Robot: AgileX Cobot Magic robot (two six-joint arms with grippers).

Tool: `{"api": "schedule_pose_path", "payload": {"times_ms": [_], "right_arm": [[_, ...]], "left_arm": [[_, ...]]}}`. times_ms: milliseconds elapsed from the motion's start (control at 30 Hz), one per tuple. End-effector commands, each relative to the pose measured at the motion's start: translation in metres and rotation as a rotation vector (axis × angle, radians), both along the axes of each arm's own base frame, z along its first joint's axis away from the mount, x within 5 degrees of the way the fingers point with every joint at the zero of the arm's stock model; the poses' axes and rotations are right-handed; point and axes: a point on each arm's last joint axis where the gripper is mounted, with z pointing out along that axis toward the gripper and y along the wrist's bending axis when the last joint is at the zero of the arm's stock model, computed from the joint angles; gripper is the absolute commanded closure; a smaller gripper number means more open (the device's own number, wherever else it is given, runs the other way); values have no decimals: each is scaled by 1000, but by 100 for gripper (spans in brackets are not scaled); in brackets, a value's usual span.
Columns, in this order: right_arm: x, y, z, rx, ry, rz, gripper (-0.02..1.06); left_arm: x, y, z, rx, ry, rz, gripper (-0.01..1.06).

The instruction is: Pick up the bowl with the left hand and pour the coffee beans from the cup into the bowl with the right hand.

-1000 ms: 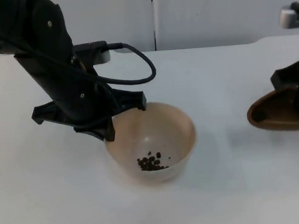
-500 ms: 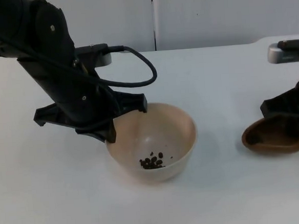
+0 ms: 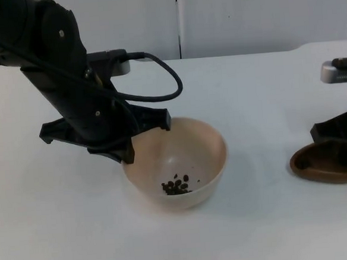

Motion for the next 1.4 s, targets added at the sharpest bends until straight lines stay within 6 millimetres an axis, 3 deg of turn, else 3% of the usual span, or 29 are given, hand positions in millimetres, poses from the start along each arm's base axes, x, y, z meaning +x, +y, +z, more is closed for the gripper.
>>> {"api": "schedule_pose_path", "payload": {"times_ms": [0,233,367,533,567,700,767,933,1067,1100,1267,1300,1367], "right_arm": [[1,-2,-5,-4,6,-1,104],[0,-2,-8,-5,15,-2,102],[0,-2,-8,-5,15,-2,92],[0,-2,-8,0,13,-8,54],[0,-2,-8,0,13,-8,54],[1,-1,-6,2,6,-8,29],[1,-1,-4,2,4,-8,26],[1,-1,18,9,-51,11,22],[-1,-2,55,19,-130,25,22],[-1,-2,55,19,-130,25,22],[-13,-5,111,46,-255,34,22],[-13,-5,111,46,-255,34,22],[-21,-7,134,57,-304,32,22]], "left_arm": [[3,0,0,4,-19,-7,105],[3,0,0,2,-19,-5,105],[2,0,0,1,-18,-4,93],[4,0,1,-4,-33,-2,43],[4,0,1,-4,-33,-2,43],[4,0,1,-4,-32,-2,21],[3,0,2,-4,-32,-3,20],[3,0,12,-15,-54,-3,19],[2,1,34,-42,-113,-2,19],[2,1,34,-42,-113,-2,19],[-4,3,81,-107,-229,8,19],[-4,3,81,-107,-229,8,19],[-8,5,99,-127,-277,5,19]]}}
